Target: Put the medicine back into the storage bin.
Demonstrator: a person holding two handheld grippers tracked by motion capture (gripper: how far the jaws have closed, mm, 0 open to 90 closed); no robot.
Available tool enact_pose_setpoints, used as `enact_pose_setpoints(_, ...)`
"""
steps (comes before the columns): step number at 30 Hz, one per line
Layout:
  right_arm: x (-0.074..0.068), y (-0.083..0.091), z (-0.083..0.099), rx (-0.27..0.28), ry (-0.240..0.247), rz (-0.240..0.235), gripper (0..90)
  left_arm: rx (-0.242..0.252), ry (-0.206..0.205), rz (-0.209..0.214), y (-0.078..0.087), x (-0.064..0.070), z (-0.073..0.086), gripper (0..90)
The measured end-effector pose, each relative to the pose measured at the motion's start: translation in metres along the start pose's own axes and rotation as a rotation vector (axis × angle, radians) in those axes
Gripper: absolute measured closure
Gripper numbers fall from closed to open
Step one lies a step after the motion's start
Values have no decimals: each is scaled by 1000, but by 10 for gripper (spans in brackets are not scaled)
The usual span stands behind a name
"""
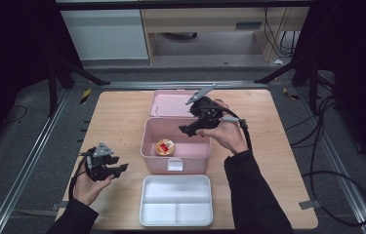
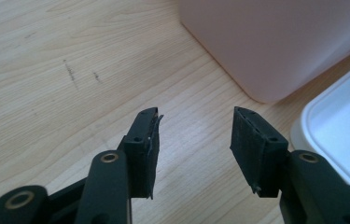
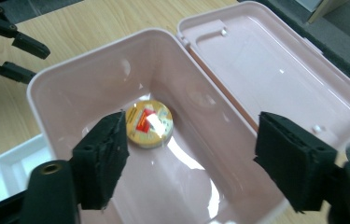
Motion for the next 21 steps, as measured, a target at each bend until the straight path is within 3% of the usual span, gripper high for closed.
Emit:
enact_pose_setpoints(10,13,42,50,52,-40,66,341,-10,-37,36,0,11,-1,560)
enact_pose_setpoints(21,6,55,105,62,-51,101,393,-18,-83,71,2,20,0,586)
Point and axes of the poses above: each handheld gripper's, and its own axes: y roughly backward along the jaws, z roughly out of its underside, x roughly to its right, the point moved 6 cm from there along -y, roughly forward along the jaws, and after that the axes turned 3 degrees about -x, right-handed, at the moved point
